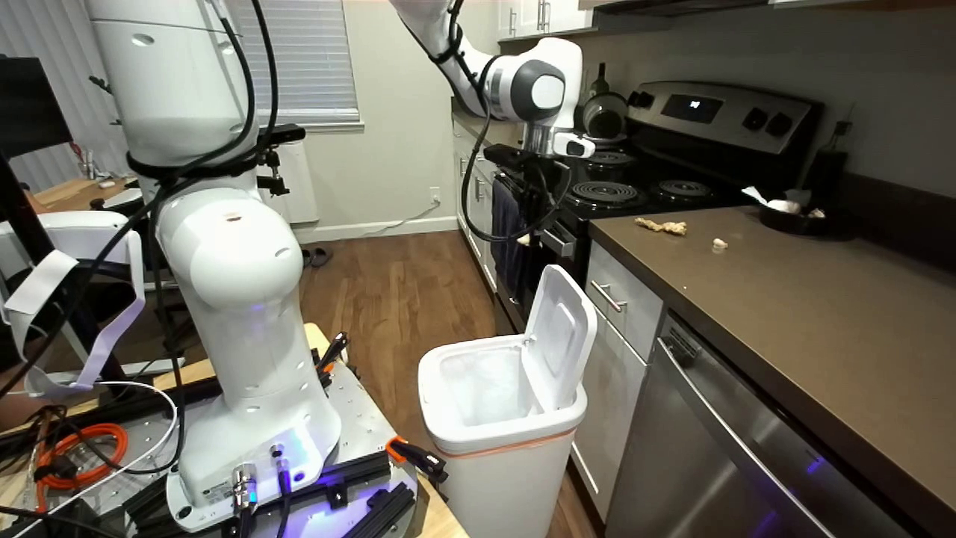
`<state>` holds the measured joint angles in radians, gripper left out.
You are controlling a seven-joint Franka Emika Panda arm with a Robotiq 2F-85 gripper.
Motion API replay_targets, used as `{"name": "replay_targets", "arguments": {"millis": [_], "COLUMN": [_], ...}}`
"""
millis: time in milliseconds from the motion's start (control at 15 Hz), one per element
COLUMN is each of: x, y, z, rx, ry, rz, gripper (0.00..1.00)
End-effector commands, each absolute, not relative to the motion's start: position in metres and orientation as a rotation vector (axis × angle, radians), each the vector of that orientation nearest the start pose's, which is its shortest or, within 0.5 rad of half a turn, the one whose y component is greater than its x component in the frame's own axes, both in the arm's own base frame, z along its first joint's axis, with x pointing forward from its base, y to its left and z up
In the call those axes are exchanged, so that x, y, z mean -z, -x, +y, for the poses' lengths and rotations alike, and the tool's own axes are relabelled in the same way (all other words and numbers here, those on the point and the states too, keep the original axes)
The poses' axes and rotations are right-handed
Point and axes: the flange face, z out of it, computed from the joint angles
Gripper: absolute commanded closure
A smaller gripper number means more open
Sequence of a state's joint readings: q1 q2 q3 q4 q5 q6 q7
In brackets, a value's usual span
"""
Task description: Take on object from the counter and throw it in the white bin
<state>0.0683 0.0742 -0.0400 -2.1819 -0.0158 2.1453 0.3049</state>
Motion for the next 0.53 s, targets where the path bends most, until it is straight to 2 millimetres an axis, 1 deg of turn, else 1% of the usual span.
{"name": "replay_targets", "arguments": {"millis": [0, 133, 200, 467], "x": [-0.355, -0.357, -0.359, -0.362], "y": [-0.497, -0.489, -0.486, -0.48], "z": [0.016, 0.015, 0.015, 0.013], "rx": [-0.128, -0.131, -0.13, -0.129], "ry": [3.152, 3.15, 3.148, 3.15], "rz": [0.44, 0.44, 0.439, 0.45], "gripper": [0.53, 0.42, 0.34, 0.08]}}
